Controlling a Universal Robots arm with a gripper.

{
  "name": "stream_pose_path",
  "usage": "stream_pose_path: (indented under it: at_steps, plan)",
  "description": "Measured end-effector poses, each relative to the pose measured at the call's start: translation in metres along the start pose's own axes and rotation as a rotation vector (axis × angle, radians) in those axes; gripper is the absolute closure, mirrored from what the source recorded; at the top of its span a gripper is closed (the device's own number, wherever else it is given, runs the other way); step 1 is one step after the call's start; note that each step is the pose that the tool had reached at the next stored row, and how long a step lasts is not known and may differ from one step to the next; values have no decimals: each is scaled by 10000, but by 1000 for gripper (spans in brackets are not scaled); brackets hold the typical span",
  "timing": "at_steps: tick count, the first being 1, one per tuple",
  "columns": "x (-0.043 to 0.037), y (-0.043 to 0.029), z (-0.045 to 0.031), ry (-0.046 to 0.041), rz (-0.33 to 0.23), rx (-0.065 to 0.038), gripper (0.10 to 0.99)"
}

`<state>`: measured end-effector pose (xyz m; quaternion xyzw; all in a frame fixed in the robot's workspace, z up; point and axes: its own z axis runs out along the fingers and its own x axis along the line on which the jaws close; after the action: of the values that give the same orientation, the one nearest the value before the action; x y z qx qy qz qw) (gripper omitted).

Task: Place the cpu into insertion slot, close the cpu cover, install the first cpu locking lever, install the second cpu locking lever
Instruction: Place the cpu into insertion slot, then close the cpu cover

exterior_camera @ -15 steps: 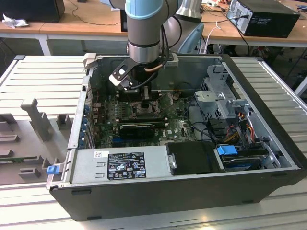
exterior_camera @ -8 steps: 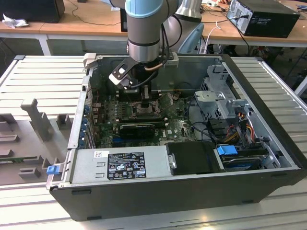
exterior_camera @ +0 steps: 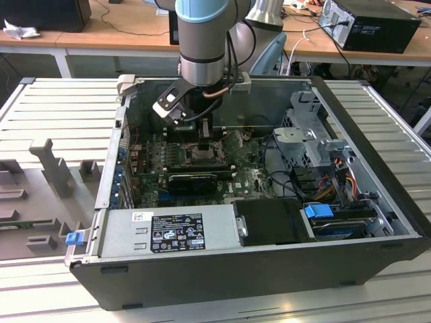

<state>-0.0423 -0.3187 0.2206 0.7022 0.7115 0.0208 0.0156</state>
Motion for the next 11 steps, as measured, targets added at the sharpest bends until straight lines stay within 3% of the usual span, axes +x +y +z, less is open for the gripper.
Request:
stream_pose_path:
  at_steps: [11]
  plan:
    - [1,9,-62,-35,-2,4,980]
